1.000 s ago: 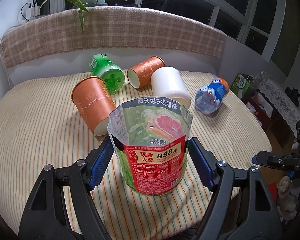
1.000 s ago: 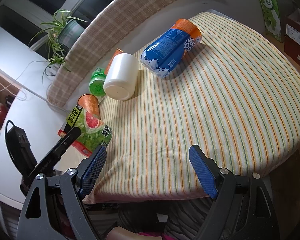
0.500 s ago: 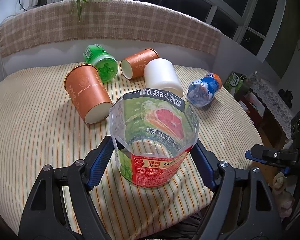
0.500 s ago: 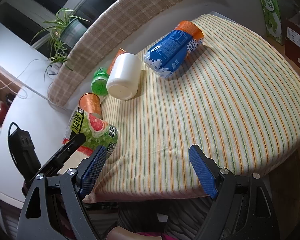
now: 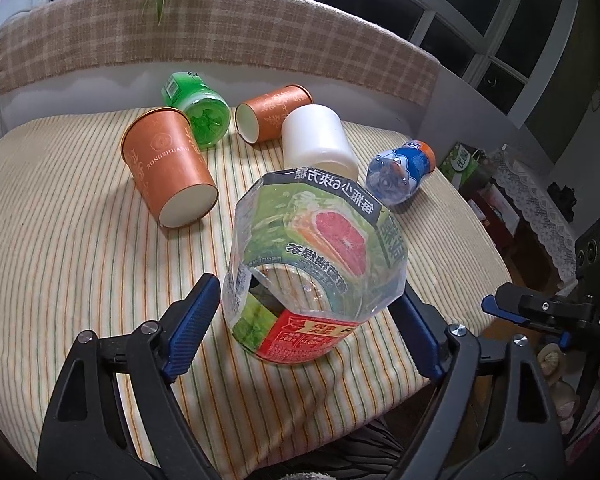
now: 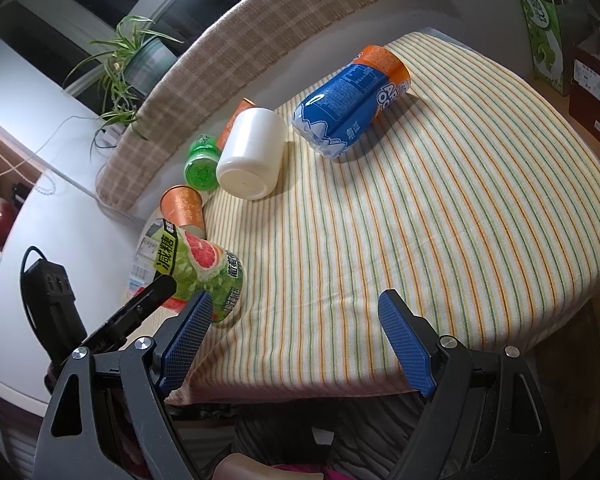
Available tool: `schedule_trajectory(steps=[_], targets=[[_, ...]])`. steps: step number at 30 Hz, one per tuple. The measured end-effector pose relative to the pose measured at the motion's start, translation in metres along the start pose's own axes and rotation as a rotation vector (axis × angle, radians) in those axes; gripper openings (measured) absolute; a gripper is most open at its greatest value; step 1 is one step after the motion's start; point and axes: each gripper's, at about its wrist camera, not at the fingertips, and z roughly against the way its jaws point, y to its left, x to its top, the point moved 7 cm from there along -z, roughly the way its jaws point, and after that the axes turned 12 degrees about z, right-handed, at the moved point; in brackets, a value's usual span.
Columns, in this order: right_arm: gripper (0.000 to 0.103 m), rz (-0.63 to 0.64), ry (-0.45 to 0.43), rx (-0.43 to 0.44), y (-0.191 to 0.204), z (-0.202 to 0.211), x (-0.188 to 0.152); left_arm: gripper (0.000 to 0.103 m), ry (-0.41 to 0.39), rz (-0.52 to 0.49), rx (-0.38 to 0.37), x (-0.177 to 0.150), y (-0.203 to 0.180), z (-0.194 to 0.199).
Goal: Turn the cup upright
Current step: 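Lower the bottle onto the cloth and open the left tool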
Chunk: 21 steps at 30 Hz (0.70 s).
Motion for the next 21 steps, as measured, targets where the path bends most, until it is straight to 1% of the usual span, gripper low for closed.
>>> schedule_trajectory(steps=[3, 13, 21], targets=[[0.085, 0.005, -0.001, -0.001, 0.002, 0.0, 0.0, 0.092, 0.002, 0.002, 0.0, -0.001, 0.0, 0.001], [0.085, 0.026, -0.002, -0.004, 0.006, 0.002, 0.0, 0.092, 0.016, -0.006, 0.006, -0.007, 0.004, 0.004], [0.085, 0.061, -0.015, -0.022, 0.013, 0.005, 0.002, 0.092, 0.013, -0.03, 0.037, -0.019, 0.014, 0.014]])
